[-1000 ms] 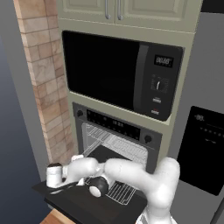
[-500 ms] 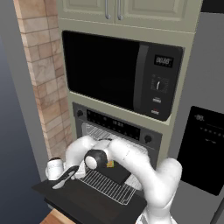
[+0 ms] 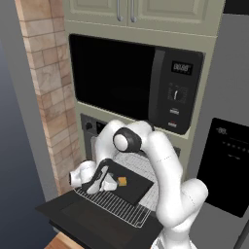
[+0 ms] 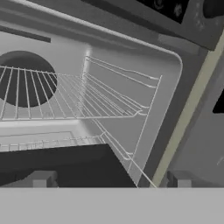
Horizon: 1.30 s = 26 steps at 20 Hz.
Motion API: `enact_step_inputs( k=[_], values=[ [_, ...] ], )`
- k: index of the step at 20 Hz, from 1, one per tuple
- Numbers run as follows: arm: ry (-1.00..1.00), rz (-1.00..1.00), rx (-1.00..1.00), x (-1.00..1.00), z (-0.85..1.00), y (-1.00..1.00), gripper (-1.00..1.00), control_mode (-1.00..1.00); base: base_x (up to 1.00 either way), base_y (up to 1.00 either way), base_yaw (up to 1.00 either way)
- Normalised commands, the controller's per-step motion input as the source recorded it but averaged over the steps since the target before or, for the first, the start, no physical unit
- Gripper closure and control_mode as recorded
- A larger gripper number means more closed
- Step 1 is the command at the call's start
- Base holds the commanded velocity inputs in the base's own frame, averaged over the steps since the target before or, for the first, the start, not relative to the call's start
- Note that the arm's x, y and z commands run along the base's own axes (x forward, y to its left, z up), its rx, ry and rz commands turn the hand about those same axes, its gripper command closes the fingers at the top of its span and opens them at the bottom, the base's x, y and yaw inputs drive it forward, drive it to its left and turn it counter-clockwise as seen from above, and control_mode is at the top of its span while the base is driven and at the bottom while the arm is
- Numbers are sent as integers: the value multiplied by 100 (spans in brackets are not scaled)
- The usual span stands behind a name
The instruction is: Take the baked cake out of the oven and place it on the plate for cooling. Then close the oven door.
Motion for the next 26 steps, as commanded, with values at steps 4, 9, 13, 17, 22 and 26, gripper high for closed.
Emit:
enact_step_inputs(
  k=[4,9,13,17,22,26],
  values=[
    [8,1,0,50,-28,-6,-100,-100,0,0,0],
    [4,0,0,42,-51,0,-100,-100,0,0,0],
    [2,0,0,35,-45,0,-100,-100,0,0,0],
    [0,0,0,41,-51,0,-100,-100,0,0,0],
    [1,0,0,38,-33,0,-100,-100,0,0,0],
    [3,0,0,24,-35,0,-100,-100,0,0,0]
  ],
)
